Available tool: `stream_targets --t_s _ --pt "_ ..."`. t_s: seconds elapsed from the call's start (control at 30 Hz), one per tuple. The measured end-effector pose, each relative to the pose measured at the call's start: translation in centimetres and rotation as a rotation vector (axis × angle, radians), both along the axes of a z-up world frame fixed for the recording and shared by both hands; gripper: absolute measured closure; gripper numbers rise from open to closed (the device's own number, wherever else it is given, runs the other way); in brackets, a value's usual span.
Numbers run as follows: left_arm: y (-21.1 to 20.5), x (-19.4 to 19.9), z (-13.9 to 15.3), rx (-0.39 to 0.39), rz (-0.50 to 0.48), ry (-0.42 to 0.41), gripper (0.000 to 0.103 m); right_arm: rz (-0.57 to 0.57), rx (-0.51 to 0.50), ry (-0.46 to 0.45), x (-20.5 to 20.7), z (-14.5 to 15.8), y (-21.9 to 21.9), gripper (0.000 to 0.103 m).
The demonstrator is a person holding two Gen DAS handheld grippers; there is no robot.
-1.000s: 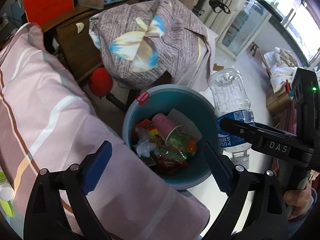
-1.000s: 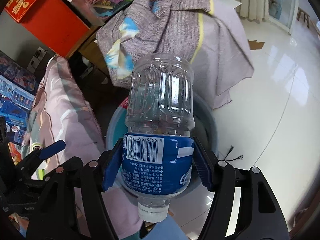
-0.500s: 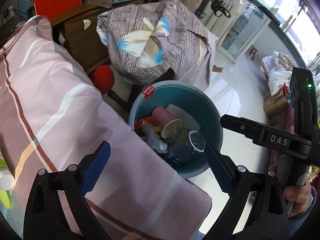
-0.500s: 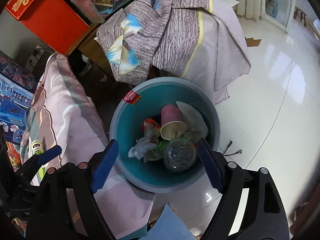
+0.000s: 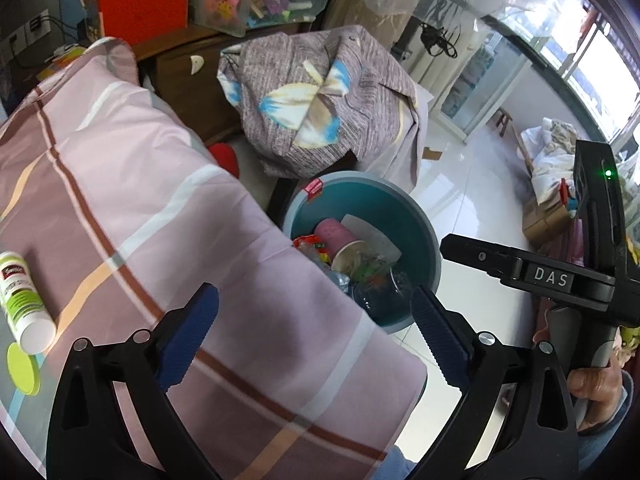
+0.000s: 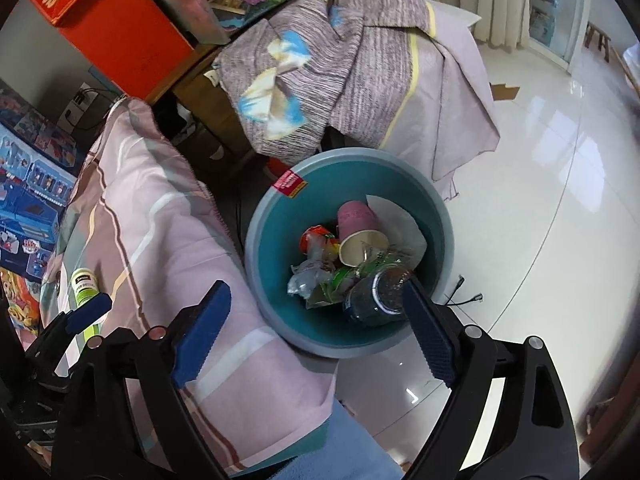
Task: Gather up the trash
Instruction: 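Move both tools back over the table toward the Swisse jar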
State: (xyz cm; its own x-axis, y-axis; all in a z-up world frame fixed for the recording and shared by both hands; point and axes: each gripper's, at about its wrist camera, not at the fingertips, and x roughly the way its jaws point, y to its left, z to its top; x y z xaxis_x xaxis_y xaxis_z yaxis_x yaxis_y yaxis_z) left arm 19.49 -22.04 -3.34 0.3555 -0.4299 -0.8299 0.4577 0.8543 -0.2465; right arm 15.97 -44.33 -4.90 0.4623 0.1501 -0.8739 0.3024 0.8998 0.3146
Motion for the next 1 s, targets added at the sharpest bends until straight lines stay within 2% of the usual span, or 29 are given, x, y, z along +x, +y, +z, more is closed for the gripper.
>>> stream_targets --t_s 0.37,0.67,1.0 --pt "4.5 -1.9 1.2 -0.034 0.048 -0.021 0.005 0.065 -0.006 0.028 -0.4 1.0 4.3 0.018" --pt "9.9 -3.2 1.3 -0.044 0.125 -0.035 0.004 0.142 -0.033 0.056 -0.1 1.4 9.0 0.018" --pt "19.2 -3.9 -0.9 0.006 0.255 -0.026 0.004 0.294 -0.065 0.072 1.9 1.9 17.2 0.018"
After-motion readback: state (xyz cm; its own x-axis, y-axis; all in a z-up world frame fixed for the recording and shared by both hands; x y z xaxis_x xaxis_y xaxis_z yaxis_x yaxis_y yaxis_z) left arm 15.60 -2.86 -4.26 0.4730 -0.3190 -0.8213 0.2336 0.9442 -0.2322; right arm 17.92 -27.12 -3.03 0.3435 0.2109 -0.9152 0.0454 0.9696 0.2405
